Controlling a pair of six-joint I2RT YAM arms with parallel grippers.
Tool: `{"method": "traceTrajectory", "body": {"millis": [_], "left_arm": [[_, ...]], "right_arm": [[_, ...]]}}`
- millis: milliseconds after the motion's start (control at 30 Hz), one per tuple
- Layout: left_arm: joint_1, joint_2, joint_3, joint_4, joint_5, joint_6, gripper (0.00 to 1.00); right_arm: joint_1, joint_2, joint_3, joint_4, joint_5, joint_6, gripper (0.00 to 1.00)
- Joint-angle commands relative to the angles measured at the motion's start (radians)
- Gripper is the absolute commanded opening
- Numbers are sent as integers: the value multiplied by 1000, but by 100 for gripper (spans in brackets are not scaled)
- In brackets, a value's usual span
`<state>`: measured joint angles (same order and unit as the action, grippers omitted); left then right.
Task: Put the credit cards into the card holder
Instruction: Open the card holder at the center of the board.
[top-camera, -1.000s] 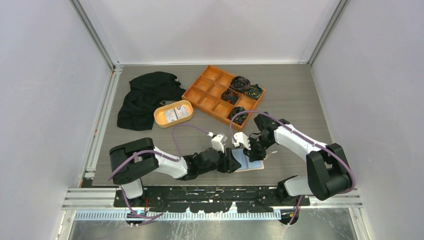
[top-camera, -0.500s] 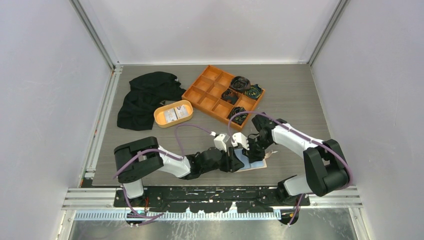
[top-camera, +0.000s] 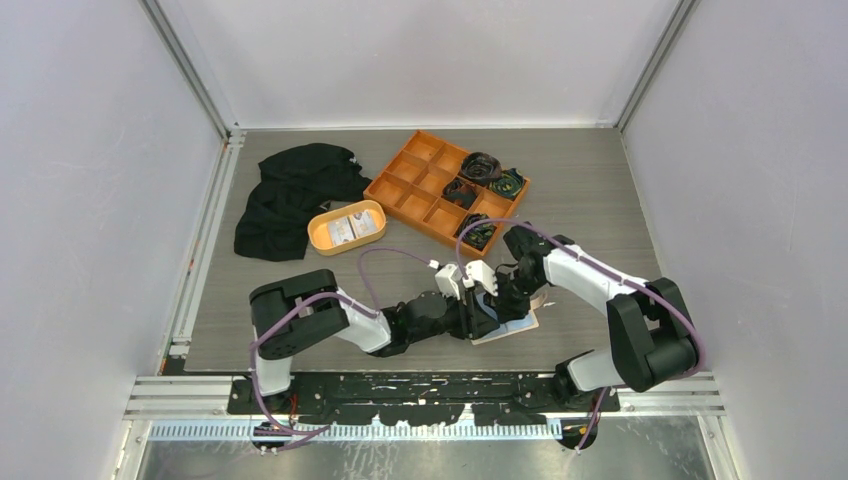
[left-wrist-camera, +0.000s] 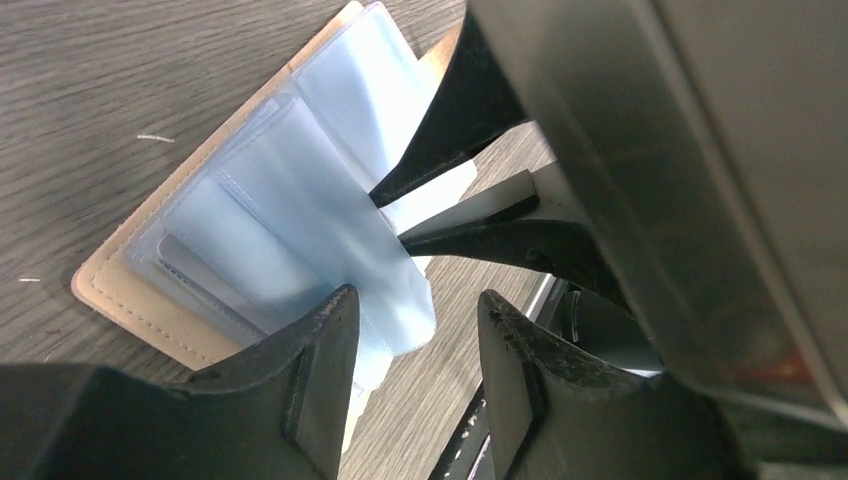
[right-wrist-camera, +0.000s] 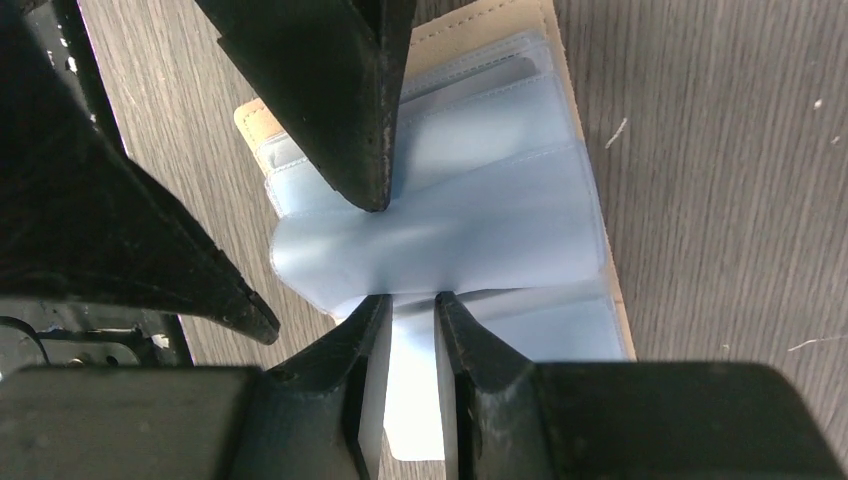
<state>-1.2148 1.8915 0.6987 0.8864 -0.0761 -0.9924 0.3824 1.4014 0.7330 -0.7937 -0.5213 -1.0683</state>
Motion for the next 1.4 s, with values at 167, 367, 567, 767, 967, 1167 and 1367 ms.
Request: {"method": "traceTrajectory", "body": {"millis": [167, 367, 567, 767, 967, 1167, 1367], "left_arm": [[13, 34, 29, 131, 9, 6, 49], [30, 65, 36, 154, 15, 4, 50], [38, 85, 93, 92, 35, 25, 50], [37, 116, 183, 14, 71, 44, 50], [38, 162, 269, -36, 142, 68, 53], [37, 178, 284, -23, 164, 90, 58], [35, 132, 231, 5, 156, 127, 61]], "right_arm": [[-16, -33, 80, 28, -17, 139, 29], [-147, -87, 101, 12, -36, 203, 33], [-265, -54, 123, -23, 34, 224, 35], [-287, 64, 158, -44, 144, 270, 35], [-287, 155, 173, -89, 130, 264, 35], [-277, 229, 206, -186, 1, 225, 34], [-208, 298, 253, -238, -50, 243, 33]]}}
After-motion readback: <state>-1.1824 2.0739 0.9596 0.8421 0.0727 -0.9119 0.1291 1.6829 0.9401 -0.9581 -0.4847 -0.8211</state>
